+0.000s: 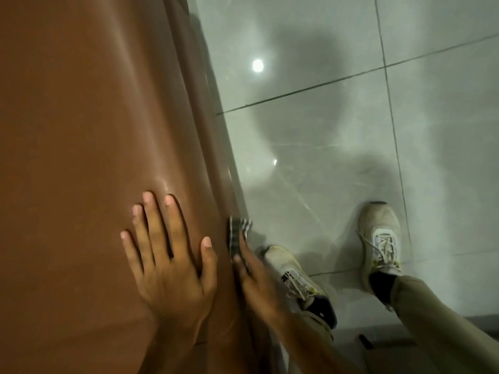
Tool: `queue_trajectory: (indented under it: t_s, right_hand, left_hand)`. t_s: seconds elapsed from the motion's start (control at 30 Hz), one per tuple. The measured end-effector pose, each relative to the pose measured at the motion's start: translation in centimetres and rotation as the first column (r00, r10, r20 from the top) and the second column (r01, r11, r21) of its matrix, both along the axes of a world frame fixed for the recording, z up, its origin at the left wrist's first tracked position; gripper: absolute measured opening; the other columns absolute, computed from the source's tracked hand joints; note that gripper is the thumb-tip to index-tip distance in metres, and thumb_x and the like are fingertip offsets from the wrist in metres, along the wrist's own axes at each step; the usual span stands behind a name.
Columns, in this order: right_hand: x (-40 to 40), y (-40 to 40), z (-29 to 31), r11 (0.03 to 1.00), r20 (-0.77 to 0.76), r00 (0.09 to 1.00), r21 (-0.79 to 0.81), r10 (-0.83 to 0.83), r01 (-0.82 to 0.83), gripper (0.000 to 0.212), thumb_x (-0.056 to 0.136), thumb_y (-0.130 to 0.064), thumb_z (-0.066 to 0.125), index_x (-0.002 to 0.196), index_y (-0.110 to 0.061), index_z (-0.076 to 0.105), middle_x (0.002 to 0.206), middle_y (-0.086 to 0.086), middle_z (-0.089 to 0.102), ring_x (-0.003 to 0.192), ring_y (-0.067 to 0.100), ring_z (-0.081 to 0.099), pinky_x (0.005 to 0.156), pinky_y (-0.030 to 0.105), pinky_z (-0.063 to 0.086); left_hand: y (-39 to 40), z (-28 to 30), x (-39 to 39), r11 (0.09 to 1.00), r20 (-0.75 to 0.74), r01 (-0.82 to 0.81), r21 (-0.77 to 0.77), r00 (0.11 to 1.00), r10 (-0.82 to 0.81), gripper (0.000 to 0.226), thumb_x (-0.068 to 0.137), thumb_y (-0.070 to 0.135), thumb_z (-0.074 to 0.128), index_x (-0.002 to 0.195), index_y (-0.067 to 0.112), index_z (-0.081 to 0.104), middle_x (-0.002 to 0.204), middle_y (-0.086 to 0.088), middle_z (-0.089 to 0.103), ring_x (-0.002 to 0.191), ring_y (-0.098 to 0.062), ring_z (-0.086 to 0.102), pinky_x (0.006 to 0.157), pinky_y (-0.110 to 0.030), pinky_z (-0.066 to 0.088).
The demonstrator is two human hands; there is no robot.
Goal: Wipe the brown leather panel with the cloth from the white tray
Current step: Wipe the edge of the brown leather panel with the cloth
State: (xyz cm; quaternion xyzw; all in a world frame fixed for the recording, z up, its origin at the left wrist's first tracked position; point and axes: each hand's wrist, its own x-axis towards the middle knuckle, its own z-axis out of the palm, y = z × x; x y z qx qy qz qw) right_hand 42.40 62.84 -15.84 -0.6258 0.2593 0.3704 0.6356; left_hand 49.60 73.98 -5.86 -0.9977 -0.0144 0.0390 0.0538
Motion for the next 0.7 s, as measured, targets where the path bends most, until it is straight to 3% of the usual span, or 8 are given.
queue_trajectory:
  t_s: [0.13, 0.23, 0.3, 0.43, 0.5, 0.57, 0.6, 0.7]
  right_hand:
    - [5.5, 0.5, -5.1, 0.997, -0.024, 0.997, -0.015, -0.079, 0.078, 0.053, 0.109, -0.046, 0.041, 0.160, -0.041, 0.032, 0.163, -0.002, 0.046, 0.147, 0.020, 0.046, 0.124, 0.040, 0.037]
    - [2.0, 0.0, -5.9, 0.999, -0.170, 0.984, -0.015, -0.045, 0.044, 0.050, 0.111, -0.036, 0.039, 0.160, -0.028, 0.038, 0.158, 0.011, 0.053, 0.140, 0.028, 0.054, 0.119, 0.043, 0.043]
    - [-2.0, -0.8, -4.2, 1.000, -0.242, 0.970, -0.003, 0.000, -0.001, 0.049, 0.111, -0.030, 0.041, 0.159, -0.022, 0.039, 0.153, 0.019, 0.056, 0.126, 0.025, 0.061, 0.108, 0.035, 0.049]
    - [-4.4, -1.2, 0.8, 0.999, -0.134, 0.991, 0.039, -0.021, 0.026, 0.055, 0.110, -0.017, 0.046, 0.161, -0.024, 0.028, 0.172, -0.007, 0.019, 0.158, 0.007, 0.022, 0.109, -0.007, 0.021]
    - [-0.8, -0.9, 1.8, 0.999, -0.020, 0.999, 0.042, -0.030, 0.031, 0.051, 0.110, -0.023, 0.046, 0.156, -0.040, 0.033, 0.166, -0.019, 0.030, 0.155, 0.001, 0.029, 0.113, -0.002, 0.025]
    - [4.8, -0.4, 1.0, 0.998, 0.042, 0.998, 0.035, -0.055, 0.053, 0.051, 0.110, -0.027, 0.046, 0.159, -0.036, 0.036, 0.161, -0.015, 0.045, 0.146, 0.001, 0.045, 0.121, 0.017, 0.036]
    - [8.1, -0.1, -0.1, 0.996, 0.074, 0.994, 0.033, -0.079, 0.077, 0.051, 0.110, -0.026, 0.046, 0.160, -0.031, 0.037, 0.159, -0.013, 0.046, 0.143, 0.000, 0.046, 0.121, 0.019, 0.037]
    - [17.6, 0.2, -5.4, 0.998, 0.178, 0.983, -0.044, -0.045, 0.053, 0.051, 0.111, -0.032, 0.043, 0.161, -0.027, 0.036, 0.148, -0.016, 0.048, 0.134, -0.003, 0.044, 0.099, -0.008, 0.030]
  left_hand:
    - [0.3, -0.1, -0.1, 1.000, -0.014, 0.018, -0.010, 1.000, -0.018, 0.077, 0.110, 0.047, 0.037, 0.176, 0.010, 0.020, 0.185, -0.014, 0.011, 0.173, -0.033, 0.012, 0.140, -0.056, 0.013]
    - [0.0, 0.5, 0.6, 0.999, -0.041, 0.013, -0.052, 0.999, -0.015, 0.079, 0.110, 0.047, 0.037, 0.177, 0.011, 0.018, 0.185, -0.016, 0.010, 0.173, -0.033, 0.007, 0.140, -0.057, 0.010]
    - [0.6, 0.7, 2.9, 0.996, -0.054, 0.019, -0.091, 0.998, -0.024, 0.078, 0.111, 0.049, 0.036, 0.178, 0.015, 0.014, 0.186, -0.015, 0.005, 0.174, -0.031, -0.001, 0.141, -0.056, 0.006]
    - [0.8, 0.6, 9.0, 0.996, -0.019, -0.002, -0.085, 1.000, 0.000, 0.078, 0.113, 0.050, 0.035, 0.178, 0.016, 0.008, 0.187, -0.014, 0.003, 0.174, -0.032, -0.001, 0.142, -0.059, 0.007]
    - [0.3, 0.4, 9.7, 0.999, -0.009, -0.007, -0.054, 1.000, 0.007, 0.080, 0.112, 0.049, 0.037, 0.178, 0.013, 0.010, 0.186, -0.016, 0.005, 0.174, -0.034, 0.002, 0.141, -0.062, 0.010]
    - [0.0, 0.1, 9.3, 0.999, 0.005, -0.003, -0.036, 1.000, 0.003, 0.080, 0.111, 0.050, 0.037, 0.177, 0.013, 0.012, 0.186, -0.016, 0.008, 0.174, -0.034, 0.004, 0.141, -0.061, 0.012]
    - [0.2, -0.2, 9.0, 1.000, 0.024, -0.001, -0.027, 1.000, 0.001, 0.080, 0.111, 0.050, 0.037, 0.177, 0.013, 0.013, 0.186, -0.016, 0.009, 0.174, -0.034, 0.005, 0.141, -0.060, 0.013]
    - [0.7, -1.5, 8.9, 0.999, 0.087, 0.033, 0.009, 0.996, -0.034, 0.079, 0.111, 0.052, 0.034, 0.177, 0.014, 0.015, 0.185, -0.017, 0.015, 0.173, -0.034, 0.011, 0.141, -0.058, 0.014]
